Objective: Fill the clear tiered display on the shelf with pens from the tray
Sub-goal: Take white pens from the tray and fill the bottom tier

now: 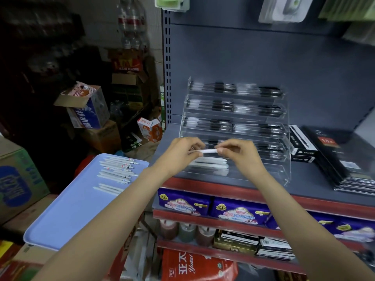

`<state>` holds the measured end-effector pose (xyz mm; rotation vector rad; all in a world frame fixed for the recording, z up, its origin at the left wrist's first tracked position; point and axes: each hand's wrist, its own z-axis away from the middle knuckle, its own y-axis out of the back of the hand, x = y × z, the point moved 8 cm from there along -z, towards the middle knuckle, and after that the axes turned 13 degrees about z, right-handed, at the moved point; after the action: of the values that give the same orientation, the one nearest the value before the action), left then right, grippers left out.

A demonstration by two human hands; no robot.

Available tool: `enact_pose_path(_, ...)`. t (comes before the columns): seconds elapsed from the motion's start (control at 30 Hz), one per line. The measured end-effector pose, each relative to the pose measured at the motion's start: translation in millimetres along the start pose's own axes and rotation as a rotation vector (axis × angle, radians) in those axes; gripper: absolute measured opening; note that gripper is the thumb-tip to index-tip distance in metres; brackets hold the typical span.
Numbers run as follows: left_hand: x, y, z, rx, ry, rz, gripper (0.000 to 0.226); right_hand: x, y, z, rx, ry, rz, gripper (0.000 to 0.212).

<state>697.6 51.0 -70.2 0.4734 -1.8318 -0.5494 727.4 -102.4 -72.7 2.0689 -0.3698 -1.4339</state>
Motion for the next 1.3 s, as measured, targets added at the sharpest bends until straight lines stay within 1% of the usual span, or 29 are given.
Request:
enact_pose_path(0.07, -2.4, 4.5, -2.9, 0.02, 0.022, -0.009, 0.019, 8.5, 9.5, 0.4, 0.031, -0.032, -0.03, 0.018)
enact_pose_path(0.1, -4.4, 5.8, -3.1, 0.014, 0.023, -0.03, 0.017, 14.1, 13.2, 1.3, 0.041, -0.044, -0.017, 0.015)
enact_pose_path(0.17, -10.3, 4.0, -1.5, -0.021, 0.025, -0.099, 0.015, 24.7, 14.5, 3.8, 0.036, -0.061, 0.074, 0.008)
enact_pose_path(0.3, -22.5, -7.7, 0.4, -0.087, 0.035, -0.25, 0.018, 35.2, 2.3, 6.1, 0.007, -0.071, 0.223, 0.006)
enact_pose_path(0.47, -32.4, -13.0, 4.1, -0.144, 0.065, -0.316, 0.018, 33.7, -8.9, 7.6, -0.044, -0.02, 0.414, 0.009)
enact_pose_path(0.67, -34.0, -12.6, 9.4, -0.129, 0.037, -0.317, 0.019, 34.5, -15.4, 8.0, -0.072, -0.009, 0.453, 0.009)
enact_pose_path(0.83, -29.7, -13.9, 8.5, -0.144, 0.027, -0.442, 0.024, 28.4, -18.8, 3.7, -0.132, 0.019, 0.537, 0.01)
enact_pose_path(0.97, -33.1, -13.1, 6.4, -0.16, 0.047, -0.458, 0.024, 27.2, -19.8, 2.4, -0.168, 0.003, 0.55, 0.012)
enact_pose_path(1.13, -33.6, -12.9, 3.5, -0.157, 0.06, -0.464, 0.024, 27.6, -18.4, 4.3, -0.155, -0.02, 0.546, 0.009)
enact_pose_path(1.3, -35.0, -10.4, 3.2, -0.138, 0.061, -0.508, 0.021, 23.6, -21.0, 2.7, -0.124, -0.015, 0.619, 0.011)
